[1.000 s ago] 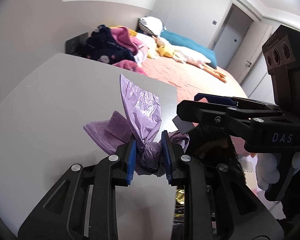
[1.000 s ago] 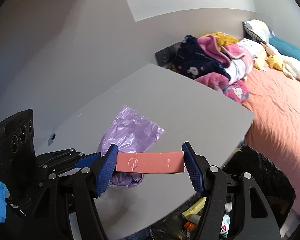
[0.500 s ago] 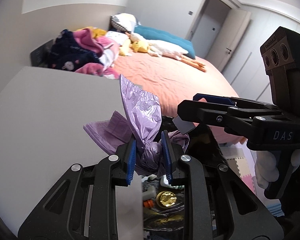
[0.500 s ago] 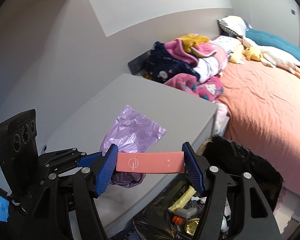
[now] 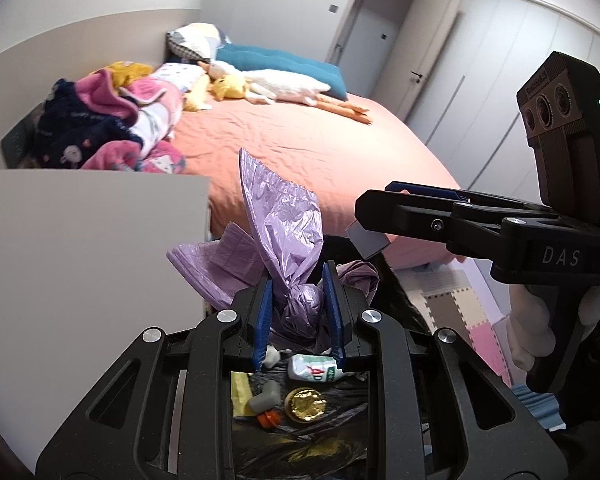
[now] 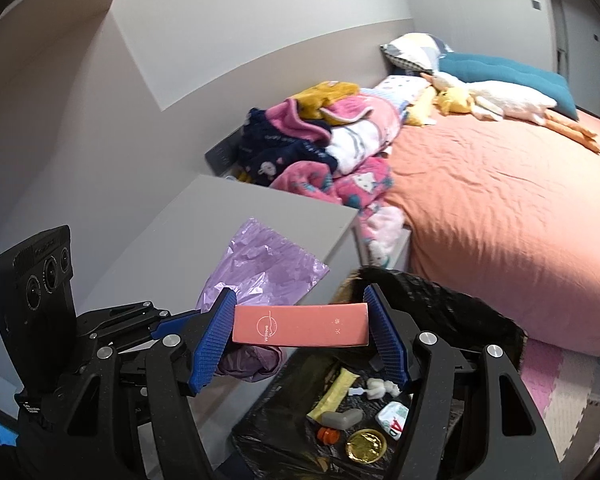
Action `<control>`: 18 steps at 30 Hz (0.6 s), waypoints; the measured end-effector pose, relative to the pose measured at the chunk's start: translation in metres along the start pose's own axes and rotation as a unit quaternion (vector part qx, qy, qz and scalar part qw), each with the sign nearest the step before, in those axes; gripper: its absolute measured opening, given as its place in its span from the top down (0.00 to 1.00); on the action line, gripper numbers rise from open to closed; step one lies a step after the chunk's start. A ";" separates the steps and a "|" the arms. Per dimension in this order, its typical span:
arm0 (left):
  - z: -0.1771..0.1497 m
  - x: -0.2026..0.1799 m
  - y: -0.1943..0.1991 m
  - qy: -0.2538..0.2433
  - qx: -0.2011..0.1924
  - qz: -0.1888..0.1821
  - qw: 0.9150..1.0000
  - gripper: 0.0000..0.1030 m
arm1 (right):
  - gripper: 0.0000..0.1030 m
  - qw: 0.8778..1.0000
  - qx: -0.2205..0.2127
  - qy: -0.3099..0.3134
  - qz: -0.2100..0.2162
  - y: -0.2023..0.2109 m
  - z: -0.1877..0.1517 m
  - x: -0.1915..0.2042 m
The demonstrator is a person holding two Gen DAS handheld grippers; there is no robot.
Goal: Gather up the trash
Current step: 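Open both tools to drop the bag and box into the bin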
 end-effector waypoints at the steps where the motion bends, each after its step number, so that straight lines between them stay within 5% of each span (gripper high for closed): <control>1: 0.001 -0.004 -0.002 -0.003 0.001 -0.002 1.000 0.77 | 0.35 1.000 -0.002 -0.003 -0.003 0.003 0.000 -0.004; 12: -0.001 -0.030 -0.023 -0.025 0.022 -0.019 0.999 0.77 | 0.35 0.999 -0.018 -0.034 -0.032 0.023 -0.004 -0.041; 13: -0.001 -0.028 -0.025 -0.025 0.024 -0.007 0.999 0.67 | 0.35 0.998 -0.022 -0.039 -0.036 0.026 -0.003 -0.044; 14: -0.001 -0.024 -0.026 -0.025 0.025 0.008 0.999 0.32 | 0.30 0.997 -0.029 -0.048 -0.044 0.029 -0.001 -0.048; 15: 0.001 -0.019 -0.025 -0.022 0.024 0.032 0.999 0.15 | 0.15 0.996 -0.035 -0.057 -0.054 0.033 0.001 -0.053; 16: 0.004 -0.013 -0.022 -0.021 0.012 0.060 0.998 0.05 | 0.09 0.994 -0.043 -0.069 -0.068 0.037 0.001 -0.058; 18: 0.010 -0.008 -0.014 -0.025 -0.007 0.091 0.996 0.05 | 0.03 0.990 -0.065 -0.091 -0.081 0.048 0.005 -0.065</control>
Point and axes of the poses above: each gripper's, at about its wrist camera, not at the fingertips, and y roughly against the way its jaws point, x to its left, z to its top, the point moved 10 cm from there along -y, roughly the way its jaws point, and after that the axes turned 3 degrees about -x, right-handed, at the moved point
